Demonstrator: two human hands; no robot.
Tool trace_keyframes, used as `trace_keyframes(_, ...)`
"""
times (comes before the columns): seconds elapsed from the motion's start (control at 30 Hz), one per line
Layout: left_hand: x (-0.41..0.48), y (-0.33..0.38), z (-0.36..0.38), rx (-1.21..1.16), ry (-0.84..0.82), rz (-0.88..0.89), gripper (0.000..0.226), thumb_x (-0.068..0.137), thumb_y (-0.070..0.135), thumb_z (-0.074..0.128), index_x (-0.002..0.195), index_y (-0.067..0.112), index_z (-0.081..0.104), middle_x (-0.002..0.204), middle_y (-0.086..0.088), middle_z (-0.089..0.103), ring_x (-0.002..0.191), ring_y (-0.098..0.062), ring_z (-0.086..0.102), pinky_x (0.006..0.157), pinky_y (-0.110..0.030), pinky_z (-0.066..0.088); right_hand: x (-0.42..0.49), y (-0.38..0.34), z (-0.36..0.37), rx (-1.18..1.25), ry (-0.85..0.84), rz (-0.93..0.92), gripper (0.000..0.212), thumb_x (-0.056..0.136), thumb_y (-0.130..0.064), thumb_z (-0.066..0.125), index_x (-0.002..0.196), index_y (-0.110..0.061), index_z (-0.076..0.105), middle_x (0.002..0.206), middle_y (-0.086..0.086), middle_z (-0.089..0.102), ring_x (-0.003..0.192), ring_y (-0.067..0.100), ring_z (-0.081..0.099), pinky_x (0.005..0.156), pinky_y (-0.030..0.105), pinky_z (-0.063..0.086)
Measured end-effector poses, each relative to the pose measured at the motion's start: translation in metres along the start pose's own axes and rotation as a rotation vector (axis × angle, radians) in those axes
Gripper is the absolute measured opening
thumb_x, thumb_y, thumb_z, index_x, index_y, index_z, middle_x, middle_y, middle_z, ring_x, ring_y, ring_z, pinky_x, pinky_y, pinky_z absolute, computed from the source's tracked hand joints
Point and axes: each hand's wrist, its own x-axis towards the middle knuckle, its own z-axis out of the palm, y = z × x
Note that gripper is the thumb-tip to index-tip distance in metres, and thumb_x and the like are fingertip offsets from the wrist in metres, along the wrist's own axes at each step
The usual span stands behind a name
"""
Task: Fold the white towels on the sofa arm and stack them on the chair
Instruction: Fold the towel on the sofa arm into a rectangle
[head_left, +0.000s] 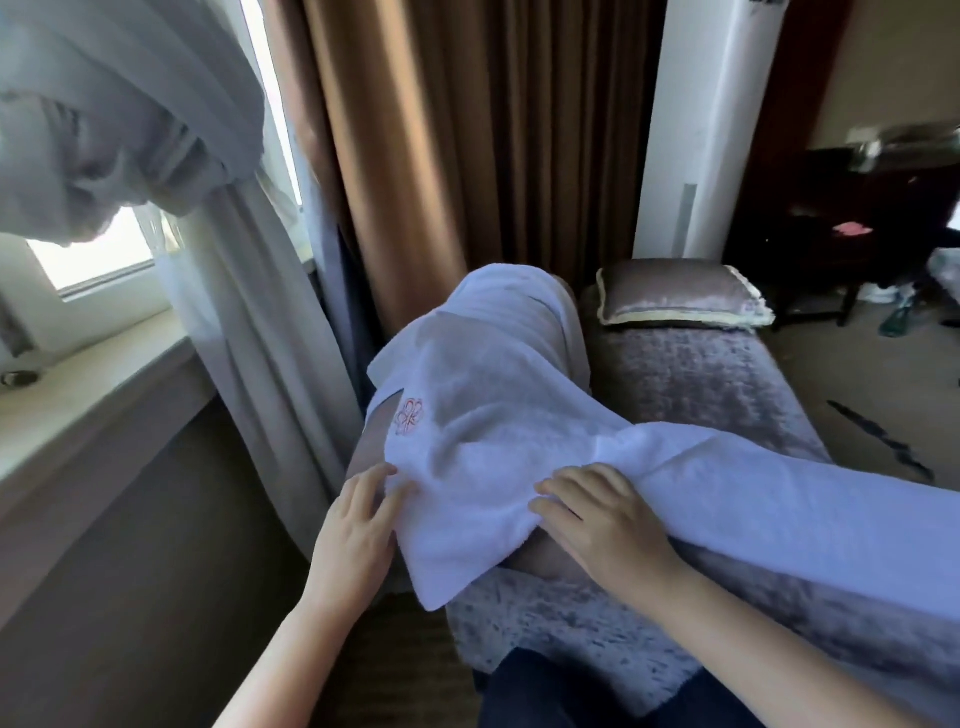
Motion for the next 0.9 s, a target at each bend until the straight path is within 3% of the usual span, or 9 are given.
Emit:
trace_keyframes(0.1,0.009,-0.004,-0.004,-0.055,0.052,0.039,0.031,0.084,0.015,0.050,0.107,0.008,0.069,0.121,-0.009,0.056,0.105,-0.028,0.050,0.079,-0.042,0.053,0.015,0.003,-0.002,0.019,0.050,0.058,0.019,0.093,-0.012,0.055,0.079,-0.014,0.067,0.074,-0.003,0.063,0.069,0.018,0.059,0.076,0.029,0.043)
trace_keyframes(0.3,0.042,0.013,-0.016,-0.285,0.110,-0.369,0.046,0.083,0.035,0.048,0.116,0.004,0.057,0.117,-0.011,0.057,0.105,-0.023,0.049,0.081,-0.037,0.043,0.057,0.018,-0.010,0.085,0.135,0.410,0.029,0.094,-0.030,0.045,0.085,-0.010,0.064,0.063,-0.002,0.063,0.057,0.018,0.057,0.059,0.024,0.036)
trace_keyframes(0.4,0.057,0.022,-0.016,-0.387,0.064,-0.714,0.037,0.088,0.019,0.056,0.125,0.015,0.052,0.096,-0.001,0.061,0.083,-0.022,0.059,0.068,-0.036,0.046,0.068,0.029,-0.005,0.133,0.045,0.428,0.030,0.090,-0.034,0.044,0.080,-0.014,0.063,0.061,-0.005,0.061,0.057,0.019,0.057,0.060,0.025,0.037)
trace_keyframes(0.47,0.063,0.026,-0.017,-0.415,0.000,-0.727,0.038,0.090,0.015,0.057,0.127,0.022,0.050,0.086,0.003,0.062,0.076,-0.018,0.060,0.068,-0.040,0.051,0.067,0.037,0.000,0.236,-0.102,0.371,0.035,0.092,-0.040,0.042,0.076,-0.017,0.062,0.064,-0.010,0.061,0.060,0.014,0.056,0.067,0.030,0.043)
trace_keyframes(0.53,0.069,0.026,-0.017,-0.591,0.013,-0.772,0.027,0.093,0.027,0.057,0.120,0.029,0.058,0.091,0.007,0.065,0.082,-0.014,0.062,0.079,-0.038,0.053,0.071,0.045,0.004,0.294,-0.240,0.346,0.051,0.095,-0.051,0.036,0.065,-0.016,0.058,0.058,-0.008,0.054,0.056,0.012,0.051,0.071,0.030,0.041)
trace_keyframes(0.63,0.074,0.022,-0.021,-0.836,0.033,-0.805,0.020,0.094,0.047,0.054,0.106,0.040,0.067,0.100,0.015,0.070,0.098,-0.010,0.065,0.088,-0.029,0.050,0.107,0.059,0.011,0.321,-0.227,0.363,0.057,0.096,-0.054,0.038,0.060,-0.014,0.055,0.053,-0.005,0.049,0.052,0.016,0.048,0.064,0.025,0.031)
trace_keyframes(0.73,0.064,0.015,-0.029,-0.784,-0.075,-0.719,0.021,0.094,0.028,0.062,0.111,0.039,0.063,0.108,0.011,0.069,0.095,-0.001,0.064,0.084,-0.019,0.049,0.161,0.069,0.026,0.335,-0.289,0.407,0.017,0.095,-0.029,0.053,0.096,-0.018,0.066,0.078,-0.004,0.066,0.072,0.018,0.060,0.065,0.026,0.038)
trace_keyframes(0.8,0.060,0.010,-0.035,-0.645,-0.107,-0.660,0.035,0.090,0.010,0.064,0.115,0.029,0.049,0.101,0.012,0.067,0.082,0.003,0.061,0.067,-0.012,0.047,0.193,0.069,0.042,0.337,-0.399,0.448,0.034,0.096,-0.021,0.050,0.130,-0.021,0.051,0.088,-0.002,0.067,0.080,0.022,0.062,0.069,0.034,0.049)
trace_keyframes(0.9,0.067,0.007,-0.049,-0.639,-0.140,-0.689,0.016,0.088,0.005,0.063,0.089,0.019,0.057,0.071,0.013,0.068,0.066,-0.003,0.061,0.056,-0.014,0.042,0.224,0.067,0.067,0.274,-0.480,0.474,0.056,0.095,-0.018,0.046,0.147,-0.027,0.027,0.084,0.007,0.064,0.073,0.027,0.060,0.066,0.040,0.051)
